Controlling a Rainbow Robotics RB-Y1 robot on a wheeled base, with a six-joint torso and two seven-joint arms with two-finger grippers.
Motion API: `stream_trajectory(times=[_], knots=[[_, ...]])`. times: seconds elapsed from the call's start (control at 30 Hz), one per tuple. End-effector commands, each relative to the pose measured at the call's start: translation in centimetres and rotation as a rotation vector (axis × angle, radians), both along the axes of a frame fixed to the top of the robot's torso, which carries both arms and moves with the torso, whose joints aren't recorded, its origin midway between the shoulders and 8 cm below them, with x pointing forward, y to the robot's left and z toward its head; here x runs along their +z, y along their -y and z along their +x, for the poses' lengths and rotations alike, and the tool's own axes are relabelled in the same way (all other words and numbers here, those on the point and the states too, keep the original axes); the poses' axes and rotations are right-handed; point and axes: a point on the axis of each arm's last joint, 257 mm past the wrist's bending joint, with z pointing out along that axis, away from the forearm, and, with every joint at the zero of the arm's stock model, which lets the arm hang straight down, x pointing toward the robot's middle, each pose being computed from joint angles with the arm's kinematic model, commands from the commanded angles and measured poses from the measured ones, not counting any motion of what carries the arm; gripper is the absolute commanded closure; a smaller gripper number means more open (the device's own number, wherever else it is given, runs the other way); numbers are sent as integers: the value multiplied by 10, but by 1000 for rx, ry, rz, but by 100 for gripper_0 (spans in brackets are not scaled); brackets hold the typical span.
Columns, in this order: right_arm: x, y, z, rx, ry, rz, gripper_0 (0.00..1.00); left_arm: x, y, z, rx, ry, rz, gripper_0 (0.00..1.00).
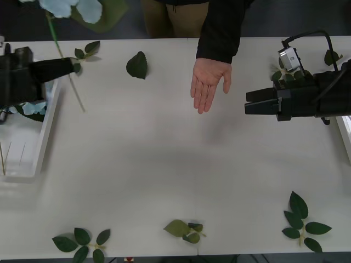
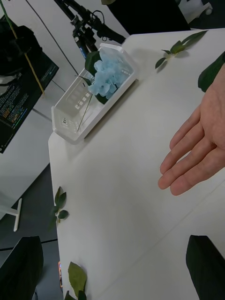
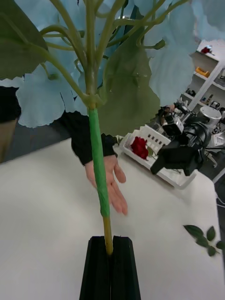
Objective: Place the red flowers into the right box and the blue flowers into the left box. If a person shows an open palm, hand one flower to the person first, then continue sorting.
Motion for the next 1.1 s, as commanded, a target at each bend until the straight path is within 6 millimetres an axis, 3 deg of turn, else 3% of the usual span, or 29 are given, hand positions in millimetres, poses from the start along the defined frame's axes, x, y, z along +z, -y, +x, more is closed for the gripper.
stream_trajectory(times=[0.03,0.33,0.6,0.73,0.93,1.1], knots=[[17,-16,-2,33,48,33,11,18,69,3,-54,73,-138,100],[17,-16,-2,32,47,33,11,25,163,36,4,73,-269,100],[17,-16,-2,32,47,33,11,24,224,65,126,36,-341,100],[17,-16,-2,32,47,33,11,26,244,81,152,18,-348,100],[17,-16,-2,32,47,33,12,28,249,99,169,19,-331,100],[17,-16,-2,32,47,33,11,31,248,103,180,21,-335,100]])
